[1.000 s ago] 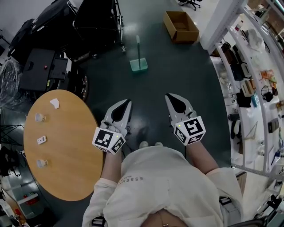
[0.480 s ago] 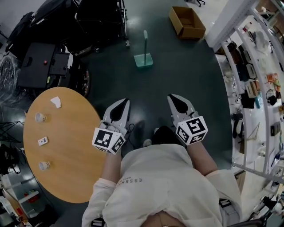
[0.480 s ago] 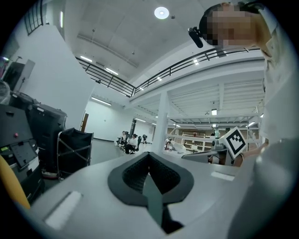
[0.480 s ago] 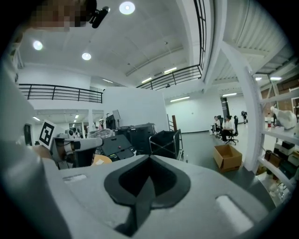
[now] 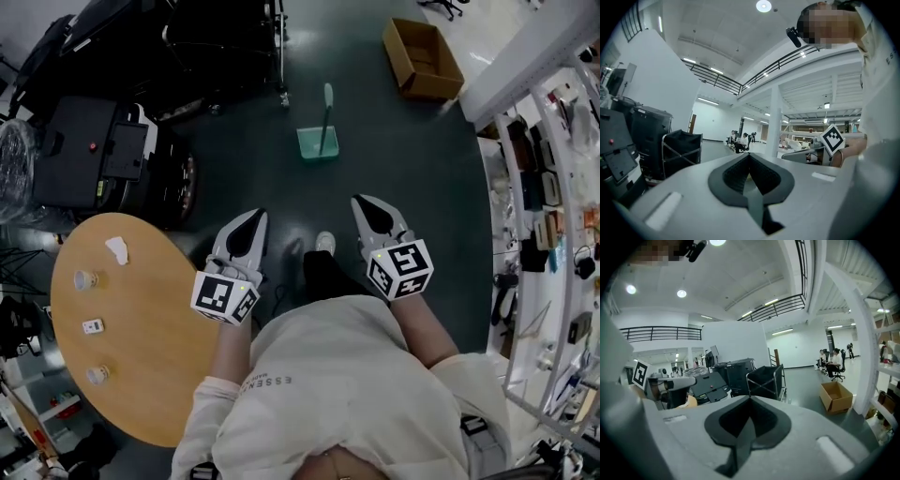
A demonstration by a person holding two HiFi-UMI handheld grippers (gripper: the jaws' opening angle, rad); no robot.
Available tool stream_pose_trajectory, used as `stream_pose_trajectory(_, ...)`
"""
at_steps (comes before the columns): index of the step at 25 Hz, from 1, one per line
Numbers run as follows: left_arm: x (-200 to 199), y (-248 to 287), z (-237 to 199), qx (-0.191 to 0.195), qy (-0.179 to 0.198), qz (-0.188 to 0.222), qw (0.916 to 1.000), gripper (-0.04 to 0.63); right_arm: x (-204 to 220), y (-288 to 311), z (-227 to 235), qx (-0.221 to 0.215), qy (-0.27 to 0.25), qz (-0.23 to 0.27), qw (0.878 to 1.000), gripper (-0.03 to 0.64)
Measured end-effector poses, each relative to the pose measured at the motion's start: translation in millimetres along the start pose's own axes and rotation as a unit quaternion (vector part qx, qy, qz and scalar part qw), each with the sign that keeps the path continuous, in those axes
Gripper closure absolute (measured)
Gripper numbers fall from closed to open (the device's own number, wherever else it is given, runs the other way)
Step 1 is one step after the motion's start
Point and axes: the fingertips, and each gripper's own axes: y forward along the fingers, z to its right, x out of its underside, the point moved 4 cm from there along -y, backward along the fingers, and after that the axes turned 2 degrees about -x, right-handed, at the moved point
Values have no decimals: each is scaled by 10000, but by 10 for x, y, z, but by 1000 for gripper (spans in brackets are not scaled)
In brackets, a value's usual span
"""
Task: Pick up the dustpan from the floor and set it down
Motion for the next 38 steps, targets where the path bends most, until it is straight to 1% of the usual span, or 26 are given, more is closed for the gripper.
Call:
stream_pose_trajectory(3, -191, 543, -301, 31, 43, 56, 10000, 588, -224, 534, 344, 39, -142, -209, 9997, 624)
stream_pose_trajectory(6, -386, 1050, -565, -29, 73, 80, 9999, 588, -440, 994, 607, -50, -299, -363, 9989, 624)
stream_pose_trajectory(10, -453, 1702, -916, -80, -68, 65, 9999, 588, -631, 1567, 1008, -49, -331, -513, 9981, 624)
stream_pose_trajectory(13, -396, 2120, -1169, -14, -207, -37, 9998, 588, -644, 1992, 1294, 99, -220, -681, 9974, 624)
stream_pose_trajectory(16, -208, 2525, -1448, 80, -292, -286, 9991, 588, -579, 2403, 1598, 274, -34, -882, 9957, 624)
stream_pose_trajectory(18, -87, 2803, -1669, 165, -359, -367, 9985, 588, -513, 2705, 1796, 383, 71, -1045, 9938, 624)
stream_pose_trajectory(22, 94, 3356, -2091, 283, -526, -476, 9971, 588, -258, 3273, 2170, 720, 310, -1479, 9859, 624)
stream_pose_trajectory(25, 278, 3754, -2340, 289, -528, -530, 9968, 588, 59, 3667, 2477, 942, 582, -1909, 9753, 623)
stream_pose_trajectory(26, 355, 3851, -2407, 294, -540, -506, 9968, 588, 195, 3778, 2558, 974, 736, -2115, 9697, 531)
stream_pose_trajectory(27, 443, 3925, -2468, 296, -570, -510, 9966, 588, 338, 3873, 2621, 998, 905, -2335, 9630, 474)
stream_pose_trajectory(29, 661, 4062, -2589, 268, -651, -640, 9955, 588, 595, 4063, 2748, 1050, 1134, -2652, 9517, 425)
stream_pose_trajectory(33, 1174, 4292, -2790, 179, -824, -901, 9924, 588, 981, 4487, 3051, 1146, 1106, -2846, 9453, 394)
stream_pose_trajectory(36, 1536, 4261, -2834, 143, -1107, -1093, 9877, 588, 1323, 4679, 3114, 1124, 1214, -3138, 9349, 376)
stream_pose_trajectory(38, 1691, 4251, -2855, 114, -1262, -1149, 9853, 588, 1508, 4793, 3129, 1058, 1316, -3301, 9287, 374)
